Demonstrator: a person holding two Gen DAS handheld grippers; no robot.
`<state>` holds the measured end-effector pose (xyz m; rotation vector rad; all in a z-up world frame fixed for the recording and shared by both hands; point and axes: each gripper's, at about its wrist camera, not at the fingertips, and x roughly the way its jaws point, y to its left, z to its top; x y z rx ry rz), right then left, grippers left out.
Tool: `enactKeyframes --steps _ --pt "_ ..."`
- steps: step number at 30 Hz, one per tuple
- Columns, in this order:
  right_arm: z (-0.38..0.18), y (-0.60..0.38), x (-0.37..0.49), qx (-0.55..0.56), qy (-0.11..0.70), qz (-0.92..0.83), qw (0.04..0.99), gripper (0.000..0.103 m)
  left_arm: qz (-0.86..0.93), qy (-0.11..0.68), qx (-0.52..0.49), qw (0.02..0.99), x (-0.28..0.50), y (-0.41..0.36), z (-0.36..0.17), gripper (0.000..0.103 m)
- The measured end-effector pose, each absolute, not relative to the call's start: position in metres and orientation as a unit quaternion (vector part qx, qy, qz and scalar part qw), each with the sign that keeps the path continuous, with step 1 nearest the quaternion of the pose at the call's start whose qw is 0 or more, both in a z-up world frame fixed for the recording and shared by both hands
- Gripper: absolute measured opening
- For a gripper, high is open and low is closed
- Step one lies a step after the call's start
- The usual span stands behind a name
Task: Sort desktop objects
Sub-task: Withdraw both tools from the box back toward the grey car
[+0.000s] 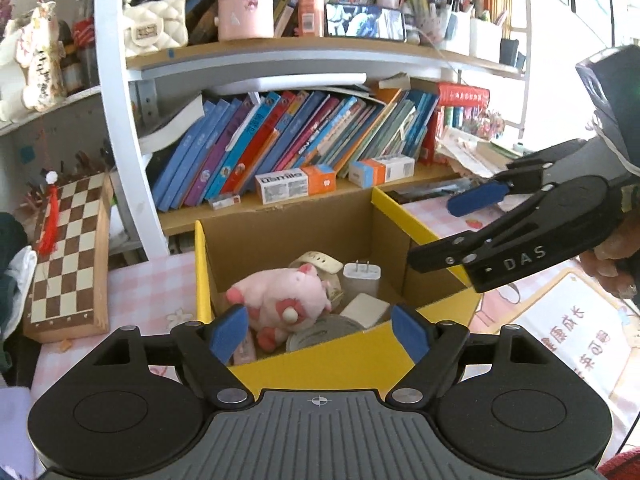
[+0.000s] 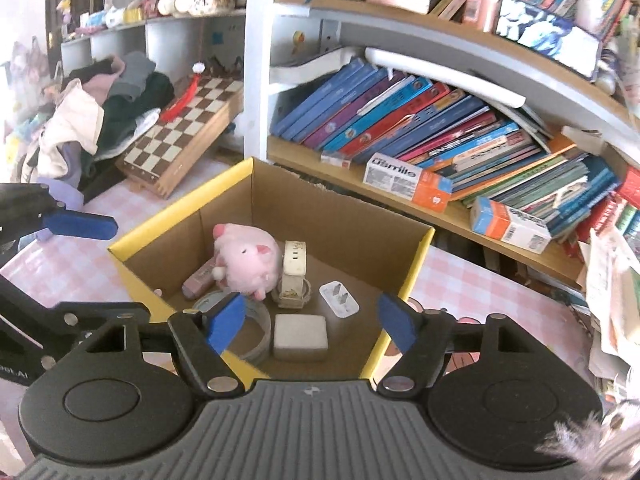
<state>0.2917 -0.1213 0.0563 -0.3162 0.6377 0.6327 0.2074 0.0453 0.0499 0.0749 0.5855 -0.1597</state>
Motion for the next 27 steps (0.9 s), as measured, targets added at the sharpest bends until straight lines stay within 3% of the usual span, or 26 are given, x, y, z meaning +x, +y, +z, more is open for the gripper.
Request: enactKeyframes --steps 12,27 --pt "0.051 -0.146 0.239 -0.118 0.304 0.252 0.911 0.083 -0.072 0.294 0.016 0.953 0.164 0.057 0.045 0.082" --pt "0.009 -0.151 0.176 -0.116 0.352 0.209 0.905 0.086 -0.085 0.335 0.014 0.938 0.121 0.052 0.016 0.082"
